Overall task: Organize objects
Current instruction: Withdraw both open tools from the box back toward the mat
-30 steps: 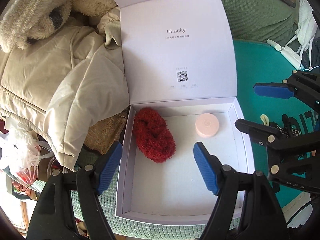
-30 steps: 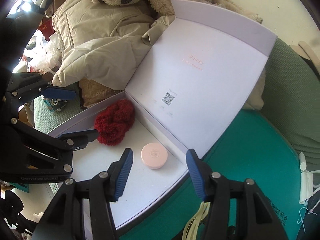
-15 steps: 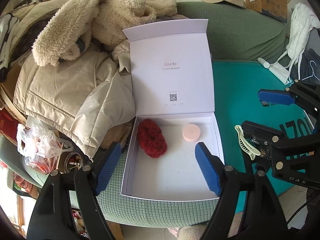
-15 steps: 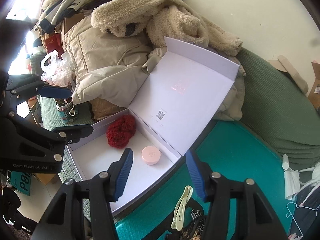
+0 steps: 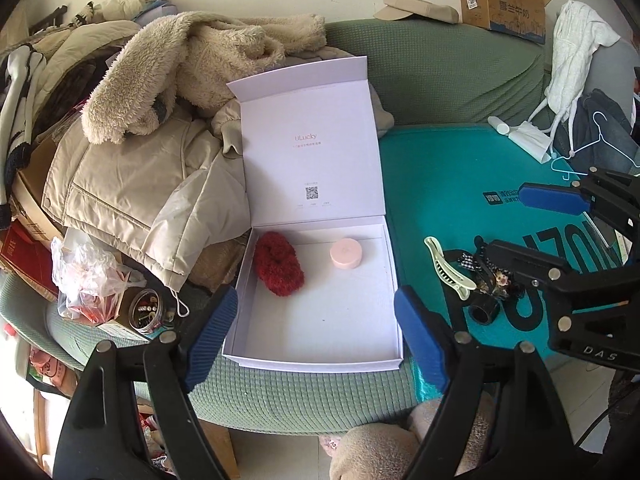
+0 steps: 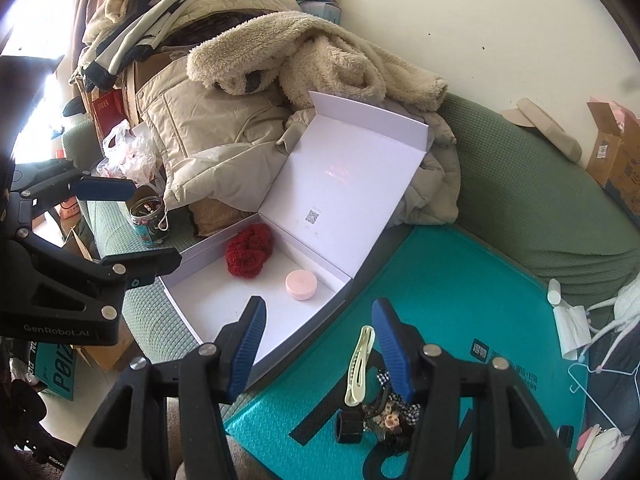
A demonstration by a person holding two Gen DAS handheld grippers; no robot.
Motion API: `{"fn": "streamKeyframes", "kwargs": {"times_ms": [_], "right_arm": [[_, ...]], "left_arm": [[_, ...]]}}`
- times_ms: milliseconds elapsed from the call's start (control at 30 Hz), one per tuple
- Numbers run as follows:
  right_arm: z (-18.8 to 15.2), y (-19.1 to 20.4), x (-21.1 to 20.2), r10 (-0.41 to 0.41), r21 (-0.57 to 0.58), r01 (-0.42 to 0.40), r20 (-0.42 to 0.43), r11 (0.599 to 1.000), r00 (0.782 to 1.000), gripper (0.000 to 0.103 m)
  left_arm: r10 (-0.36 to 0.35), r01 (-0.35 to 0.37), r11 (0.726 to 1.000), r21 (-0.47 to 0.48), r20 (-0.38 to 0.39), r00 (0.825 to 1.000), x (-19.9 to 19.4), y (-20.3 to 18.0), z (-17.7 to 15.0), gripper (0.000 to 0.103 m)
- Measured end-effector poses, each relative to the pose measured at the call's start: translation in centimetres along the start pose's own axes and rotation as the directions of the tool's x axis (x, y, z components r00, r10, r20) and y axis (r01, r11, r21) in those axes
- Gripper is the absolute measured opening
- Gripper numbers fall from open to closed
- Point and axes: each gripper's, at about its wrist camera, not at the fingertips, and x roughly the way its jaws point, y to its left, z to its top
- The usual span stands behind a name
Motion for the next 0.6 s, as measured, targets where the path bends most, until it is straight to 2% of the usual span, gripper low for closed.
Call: {"fn": "streamKeyframes", "kwargs": {"times_ms": [600], "right_arm": [[-7.2, -0.5, -2.5, -0.068, 0.088, 0.072, -0.044, 0.993, 0.997, 0.056]], "left_arm": [[-0.125, 0.122, 0.992, -0.040, -0.076, 0.989, 0.0, -5.0, -6.2, 0.080]]}}
